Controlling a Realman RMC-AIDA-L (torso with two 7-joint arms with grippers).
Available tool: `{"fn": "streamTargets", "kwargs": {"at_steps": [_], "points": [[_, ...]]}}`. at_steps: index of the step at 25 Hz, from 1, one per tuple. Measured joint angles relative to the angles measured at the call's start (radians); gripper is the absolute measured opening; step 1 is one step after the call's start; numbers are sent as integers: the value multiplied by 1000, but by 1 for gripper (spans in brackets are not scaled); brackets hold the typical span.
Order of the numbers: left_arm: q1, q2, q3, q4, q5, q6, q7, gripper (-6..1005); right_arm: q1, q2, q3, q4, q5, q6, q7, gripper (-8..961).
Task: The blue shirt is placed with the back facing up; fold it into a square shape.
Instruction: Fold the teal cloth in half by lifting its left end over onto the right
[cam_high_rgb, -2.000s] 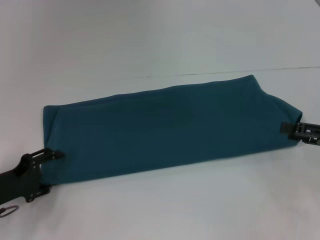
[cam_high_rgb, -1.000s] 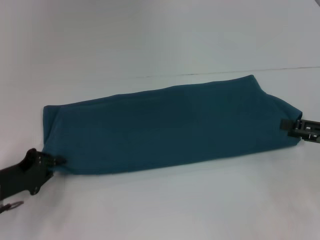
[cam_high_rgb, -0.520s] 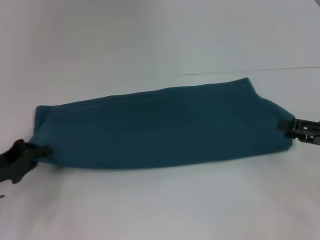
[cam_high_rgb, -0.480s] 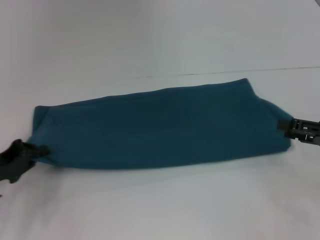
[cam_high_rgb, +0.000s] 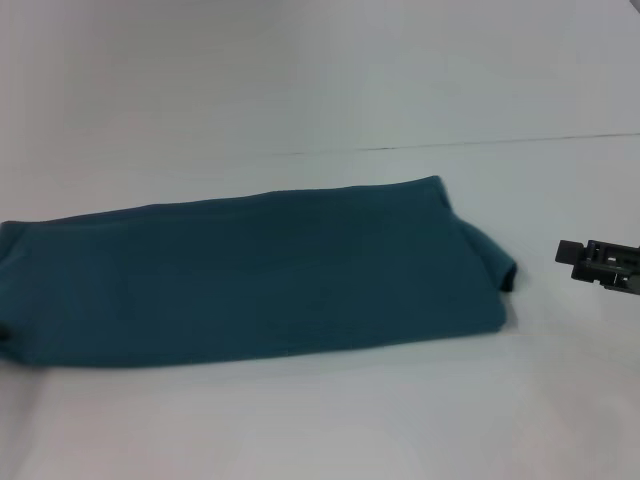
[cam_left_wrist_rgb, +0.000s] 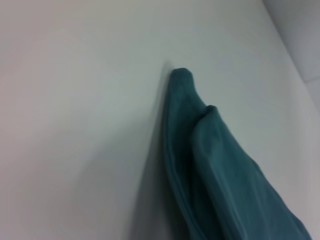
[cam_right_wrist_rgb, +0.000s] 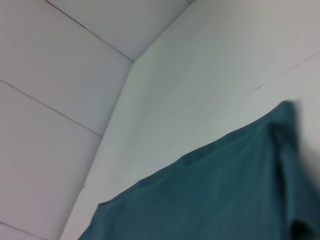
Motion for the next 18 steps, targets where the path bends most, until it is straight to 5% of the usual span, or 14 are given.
{"fn": "streamTargets", "kwargs": {"at_steps": [9,18], "points": [[2,9,-69,16,75,-12,-1,15,-2,0,0,0,-1,11,0,699],[-28,9,-65,61,-84,178,29,22,5,1,-7,0,-1,8,-7,695]]}}
